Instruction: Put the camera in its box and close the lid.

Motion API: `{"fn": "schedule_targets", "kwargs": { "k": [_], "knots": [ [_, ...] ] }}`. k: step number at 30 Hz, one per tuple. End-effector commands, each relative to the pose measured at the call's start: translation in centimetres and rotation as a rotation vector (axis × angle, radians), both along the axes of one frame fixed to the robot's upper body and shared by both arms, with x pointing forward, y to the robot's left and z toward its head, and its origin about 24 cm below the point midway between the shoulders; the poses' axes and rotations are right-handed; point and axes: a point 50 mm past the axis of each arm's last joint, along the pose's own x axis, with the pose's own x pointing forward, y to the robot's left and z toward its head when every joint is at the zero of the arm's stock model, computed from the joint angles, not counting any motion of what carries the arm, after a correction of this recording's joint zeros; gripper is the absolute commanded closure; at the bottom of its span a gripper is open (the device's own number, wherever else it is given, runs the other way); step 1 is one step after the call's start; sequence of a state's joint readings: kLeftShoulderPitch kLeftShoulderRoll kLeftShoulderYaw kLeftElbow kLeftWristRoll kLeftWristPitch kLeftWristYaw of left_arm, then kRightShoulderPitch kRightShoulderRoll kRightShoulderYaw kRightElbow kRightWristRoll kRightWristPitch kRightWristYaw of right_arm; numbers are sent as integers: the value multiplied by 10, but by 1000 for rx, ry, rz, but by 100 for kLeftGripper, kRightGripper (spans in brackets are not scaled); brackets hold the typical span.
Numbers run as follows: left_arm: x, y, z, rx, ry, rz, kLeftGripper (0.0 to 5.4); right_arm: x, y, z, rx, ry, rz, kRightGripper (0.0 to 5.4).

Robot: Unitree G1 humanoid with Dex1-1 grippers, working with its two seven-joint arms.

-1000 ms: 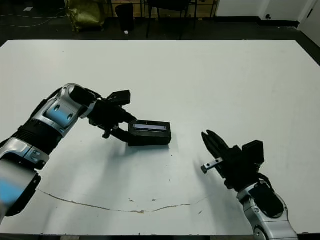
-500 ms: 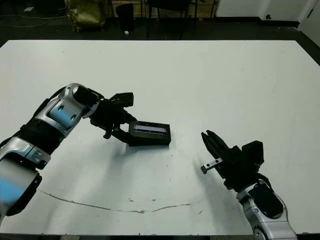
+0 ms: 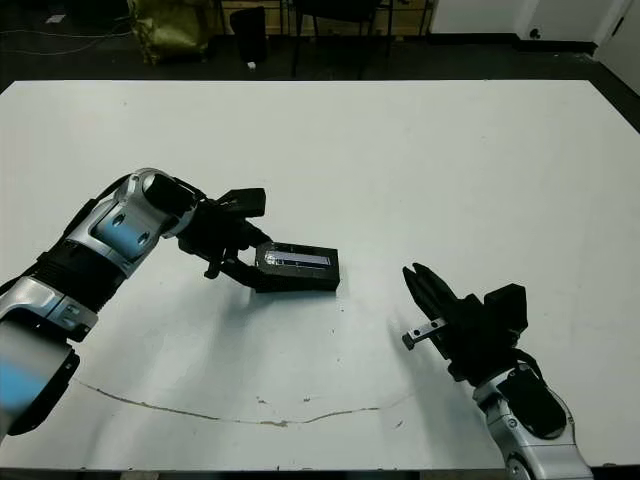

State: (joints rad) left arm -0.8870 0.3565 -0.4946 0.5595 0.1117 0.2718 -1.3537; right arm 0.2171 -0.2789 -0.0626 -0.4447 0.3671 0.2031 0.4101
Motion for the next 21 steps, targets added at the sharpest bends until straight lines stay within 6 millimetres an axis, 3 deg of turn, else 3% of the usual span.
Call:
{"fn": "schedule_targets", "kwargs": {
  "k": [1,21],
  "knots": [
    [-5,24,-18,61,71,79,315,-3,-2,-4,4,23,-3,540],
    [-17,29,-42,111,115,89,315,-6,-2,-3,4,28,-5,540]
  ]
}}
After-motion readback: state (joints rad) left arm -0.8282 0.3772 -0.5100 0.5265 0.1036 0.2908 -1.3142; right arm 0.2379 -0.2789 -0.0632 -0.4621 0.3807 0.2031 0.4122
